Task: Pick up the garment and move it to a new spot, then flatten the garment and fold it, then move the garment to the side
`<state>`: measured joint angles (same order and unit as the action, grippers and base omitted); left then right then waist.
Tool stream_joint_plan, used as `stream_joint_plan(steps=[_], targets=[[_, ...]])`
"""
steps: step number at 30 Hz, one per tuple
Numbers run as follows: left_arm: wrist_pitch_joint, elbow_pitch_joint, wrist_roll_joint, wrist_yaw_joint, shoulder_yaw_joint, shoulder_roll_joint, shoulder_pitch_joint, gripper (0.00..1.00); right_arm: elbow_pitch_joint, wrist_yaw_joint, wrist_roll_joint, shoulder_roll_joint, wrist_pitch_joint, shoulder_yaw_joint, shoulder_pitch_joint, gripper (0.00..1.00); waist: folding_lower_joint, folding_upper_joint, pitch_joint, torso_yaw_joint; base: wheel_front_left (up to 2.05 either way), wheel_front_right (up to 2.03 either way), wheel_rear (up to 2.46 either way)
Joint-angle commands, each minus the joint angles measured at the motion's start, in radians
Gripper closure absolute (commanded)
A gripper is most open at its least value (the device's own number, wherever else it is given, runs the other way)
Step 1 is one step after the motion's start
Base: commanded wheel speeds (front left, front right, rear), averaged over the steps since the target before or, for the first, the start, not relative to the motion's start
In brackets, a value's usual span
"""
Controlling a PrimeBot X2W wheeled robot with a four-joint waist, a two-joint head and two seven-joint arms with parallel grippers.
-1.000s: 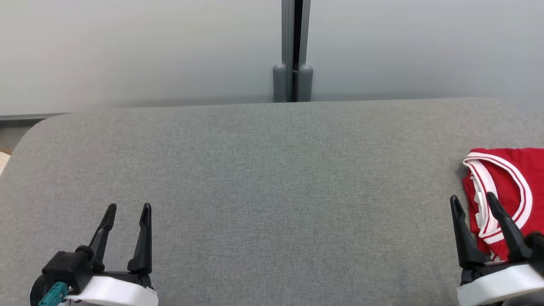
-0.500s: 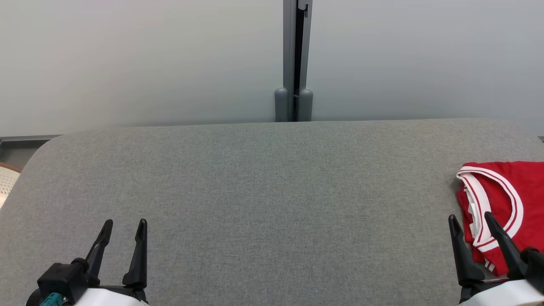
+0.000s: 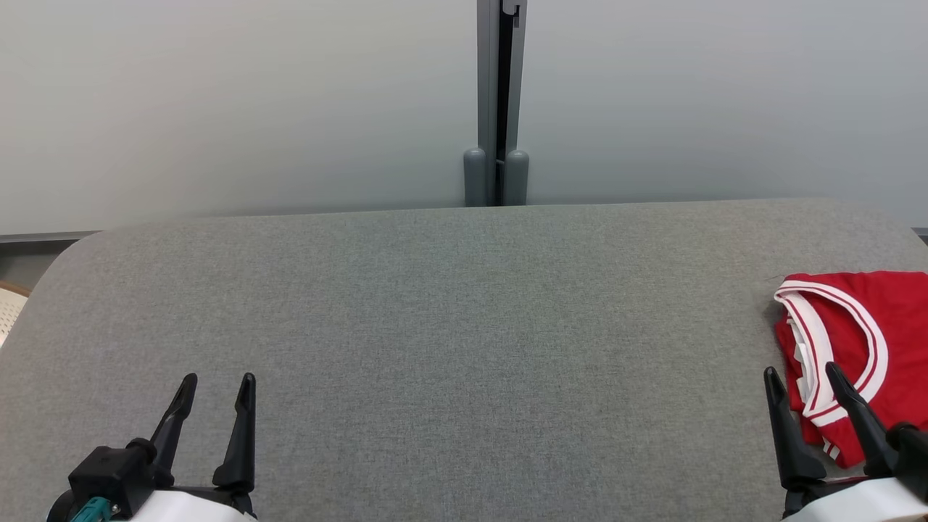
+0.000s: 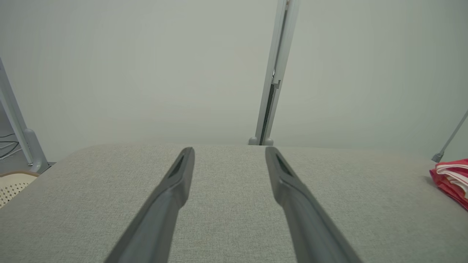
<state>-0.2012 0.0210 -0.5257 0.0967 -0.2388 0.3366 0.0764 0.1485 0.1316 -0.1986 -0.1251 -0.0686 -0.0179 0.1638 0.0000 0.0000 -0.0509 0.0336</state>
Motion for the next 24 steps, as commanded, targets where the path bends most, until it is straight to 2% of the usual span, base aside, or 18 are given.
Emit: stream_joint_plan(steps=[1, 16, 17, 24], targets=[[0.003, -0.002, -0.002, 0.001, 0.000, 0.006, -0.003, 0.00, 0.005, -0.002, 0.001, -0.003, 0.001, -0.002, 0.005, 0.00, 0.0000, 0.0000, 0.001, -0.001, 0.00, 0.00, 0.00], [0.001, -0.005, 0.004, 0.011, -0.013, 0.009, -0.010, 0.00, -0.001, -0.002, -0.010, -0.006, 0.005, -0.003, 0.009, 0.00, 0.0000, 0.0000, 0.000, 0.000, 0.00, 0.00, 0.00], [0.004, -0.004, -0.001, 0.006, -0.015, 0.002, -0.001, 1.00, -0.003, 0.000, -0.005, 0.000, 0.000, -0.002, 0.001, 1.00, 0.0000, 0.0000, 0.000, 0.000, 0.00, 0.00, 0.00], [0.009, 0.047, -0.007, 0.005, -0.036, -0.041, 0.032, 1.00, -0.060, 0.000, -0.010, 0.021, -0.002, 0.004, 0.018, 1.00, 0.0000, 0.0000, 0.000, 0.000, 0.00, 0.00, 0.00]])
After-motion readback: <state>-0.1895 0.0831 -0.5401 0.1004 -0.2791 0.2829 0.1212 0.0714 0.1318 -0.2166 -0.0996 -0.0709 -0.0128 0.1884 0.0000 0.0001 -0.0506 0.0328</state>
